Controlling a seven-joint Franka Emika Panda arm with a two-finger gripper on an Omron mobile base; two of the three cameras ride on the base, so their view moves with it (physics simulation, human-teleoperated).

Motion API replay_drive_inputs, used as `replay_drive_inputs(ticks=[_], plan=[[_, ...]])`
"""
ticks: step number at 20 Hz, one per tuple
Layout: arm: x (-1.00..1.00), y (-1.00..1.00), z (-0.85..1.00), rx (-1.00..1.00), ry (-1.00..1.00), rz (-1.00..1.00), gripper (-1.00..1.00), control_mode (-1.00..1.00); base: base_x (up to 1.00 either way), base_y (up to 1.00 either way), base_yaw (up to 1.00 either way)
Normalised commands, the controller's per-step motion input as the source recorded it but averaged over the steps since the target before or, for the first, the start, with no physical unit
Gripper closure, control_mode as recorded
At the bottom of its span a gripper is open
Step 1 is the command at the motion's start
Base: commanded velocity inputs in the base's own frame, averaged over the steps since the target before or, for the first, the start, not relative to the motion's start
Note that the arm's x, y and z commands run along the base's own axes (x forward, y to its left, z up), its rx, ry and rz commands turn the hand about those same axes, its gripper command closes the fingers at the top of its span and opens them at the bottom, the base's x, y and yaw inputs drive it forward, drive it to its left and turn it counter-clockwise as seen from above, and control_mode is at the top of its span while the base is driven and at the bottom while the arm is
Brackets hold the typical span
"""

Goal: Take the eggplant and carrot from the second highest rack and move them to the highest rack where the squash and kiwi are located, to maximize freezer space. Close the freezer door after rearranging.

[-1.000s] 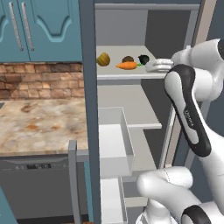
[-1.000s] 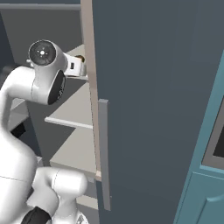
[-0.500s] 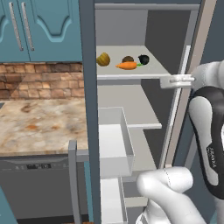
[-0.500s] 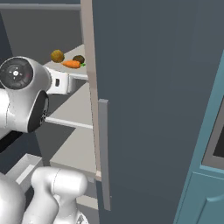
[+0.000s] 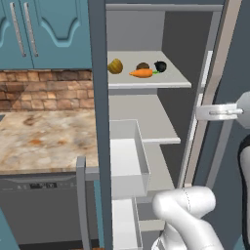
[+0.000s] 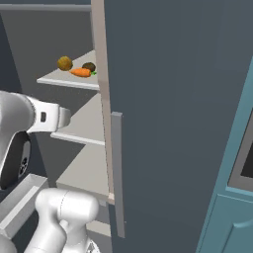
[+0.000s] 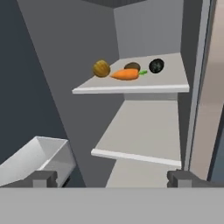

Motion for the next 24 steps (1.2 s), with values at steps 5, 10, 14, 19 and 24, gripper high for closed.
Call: replay_drive_inputs(ticks=[5,10,14,19,24], plan=[[-0.36,0.0,-0.07,0.0,0.0,0.0,-1.0,1.0,-0.3,0.0,0.0],[0.0,0.0,0.0,0.0,0.0,0.0,-1.0,1.0,-0.95,0.0,0.0],[0.0,0.0,0.0,0.0,0.0,0.0,-1.0,1.0,-1.0,0.15,0.0],[0.0,0.0,0.0,0.0,0.0,0.0,-1.0,1.0,-0.74,0.52,-0.01],[0.0,0.0,0.0,0.0,0.0,0.0,-1.0,1.0,-0.22,0.94,0.0]])
